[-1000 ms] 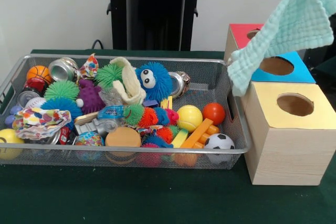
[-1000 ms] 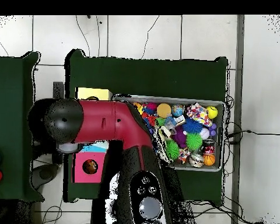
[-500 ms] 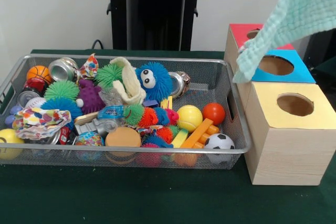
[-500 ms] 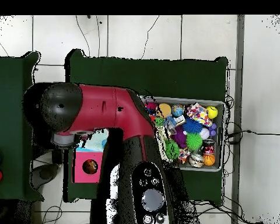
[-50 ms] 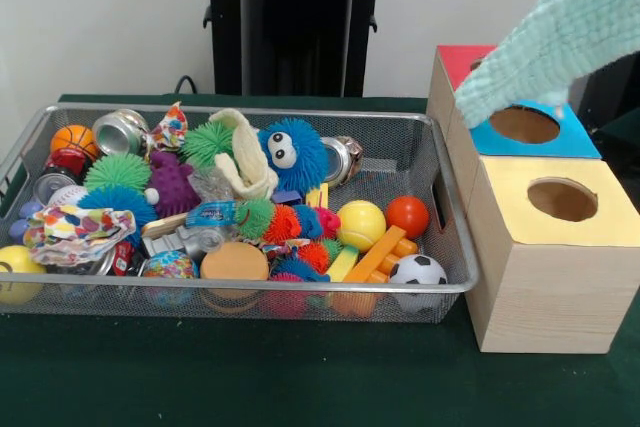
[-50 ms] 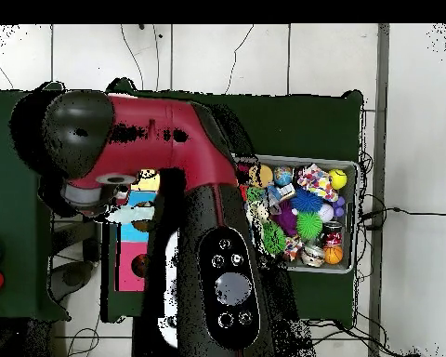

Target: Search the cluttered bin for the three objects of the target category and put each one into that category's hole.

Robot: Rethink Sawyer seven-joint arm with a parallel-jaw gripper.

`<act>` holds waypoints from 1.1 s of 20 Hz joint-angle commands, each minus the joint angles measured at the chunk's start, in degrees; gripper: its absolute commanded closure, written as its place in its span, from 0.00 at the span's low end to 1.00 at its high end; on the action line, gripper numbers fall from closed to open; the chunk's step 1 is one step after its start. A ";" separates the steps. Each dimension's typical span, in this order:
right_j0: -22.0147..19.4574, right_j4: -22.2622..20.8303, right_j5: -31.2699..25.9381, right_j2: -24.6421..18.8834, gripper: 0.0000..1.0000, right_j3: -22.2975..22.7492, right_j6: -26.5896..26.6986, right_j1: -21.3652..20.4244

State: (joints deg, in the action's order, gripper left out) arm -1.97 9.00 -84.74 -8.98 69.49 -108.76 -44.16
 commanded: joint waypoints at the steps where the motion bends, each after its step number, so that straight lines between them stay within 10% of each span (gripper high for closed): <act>1: 0.66 0.02 -9.15 -0.98 1.00 -16.21 -21.48 9.32; 11: 0.93 -0.61 -17.07 -1.84 1.00 -33.02 -26.05 17.87; 22: 0.85 1.62 -13.82 -0.68 1.00 -29.56 -25.14 16.51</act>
State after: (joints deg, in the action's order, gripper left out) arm -0.53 9.47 -96.85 -9.09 38.58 -120.16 -27.96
